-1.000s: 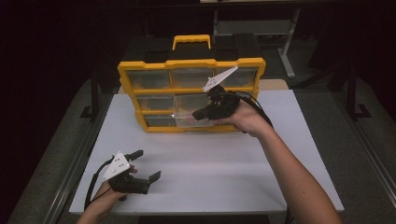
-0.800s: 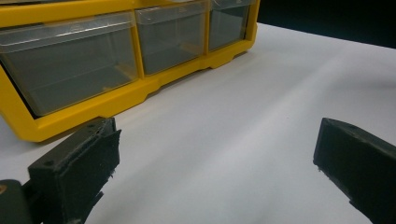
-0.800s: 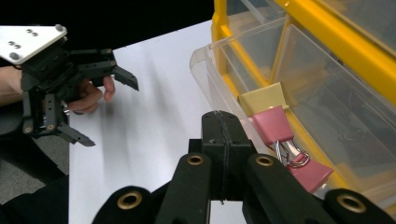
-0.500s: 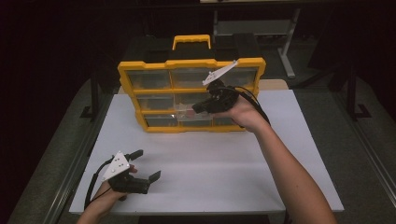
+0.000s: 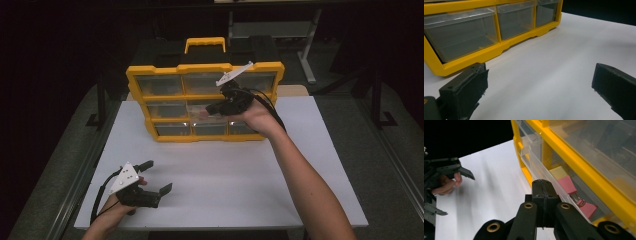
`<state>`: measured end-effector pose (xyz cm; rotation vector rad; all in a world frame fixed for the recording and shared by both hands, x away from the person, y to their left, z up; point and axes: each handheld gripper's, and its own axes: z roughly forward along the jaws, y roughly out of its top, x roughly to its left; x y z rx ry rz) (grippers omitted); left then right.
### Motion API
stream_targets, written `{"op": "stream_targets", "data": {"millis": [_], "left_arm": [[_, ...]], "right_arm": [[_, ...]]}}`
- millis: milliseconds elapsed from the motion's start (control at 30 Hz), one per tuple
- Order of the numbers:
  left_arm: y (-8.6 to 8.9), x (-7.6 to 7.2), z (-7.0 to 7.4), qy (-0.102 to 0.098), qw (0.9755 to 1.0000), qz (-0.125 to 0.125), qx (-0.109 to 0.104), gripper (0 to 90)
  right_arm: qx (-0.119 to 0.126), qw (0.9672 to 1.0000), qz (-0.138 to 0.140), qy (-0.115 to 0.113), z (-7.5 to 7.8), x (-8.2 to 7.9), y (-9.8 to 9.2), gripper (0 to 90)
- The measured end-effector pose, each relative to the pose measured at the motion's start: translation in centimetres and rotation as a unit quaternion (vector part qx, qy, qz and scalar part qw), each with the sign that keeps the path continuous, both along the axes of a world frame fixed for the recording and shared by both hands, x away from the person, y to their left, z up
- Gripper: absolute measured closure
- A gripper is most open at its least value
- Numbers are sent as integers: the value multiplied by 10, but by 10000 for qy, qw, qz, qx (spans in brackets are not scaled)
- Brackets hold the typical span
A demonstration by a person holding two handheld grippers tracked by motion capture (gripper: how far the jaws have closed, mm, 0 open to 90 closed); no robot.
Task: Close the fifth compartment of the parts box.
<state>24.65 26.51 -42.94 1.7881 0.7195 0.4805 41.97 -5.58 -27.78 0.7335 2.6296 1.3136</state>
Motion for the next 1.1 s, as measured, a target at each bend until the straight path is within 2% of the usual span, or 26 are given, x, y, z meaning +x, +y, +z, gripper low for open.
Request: {"op": "stream_targets", "data": {"millis": [567, 667, 733, 900, 1100], "left_arm": [[0, 0, 0, 8, 10000, -4, 19, 3], [0, 2, -1, -35, 10000, -29, 63, 3], [0, 1, -1, -33, 10000, -32, 47, 3], [1, 2, -1, -21, 10000, -23, 41, 3], [3, 2, -1, -34, 10000, 25, 26, 3]], "right_arm": [[-19, 9993, -286, -254, -2, 8, 3, 892], [80, 9989, -428, -178, -1, 6, 5, 892], [86, 9989, -422, -198, -1, 7, 4, 888], [186, 9990, -370, -148, -2, 2, -1, 810], [378, 9985, -289, -257, -11, -6, -16, 546]]}}
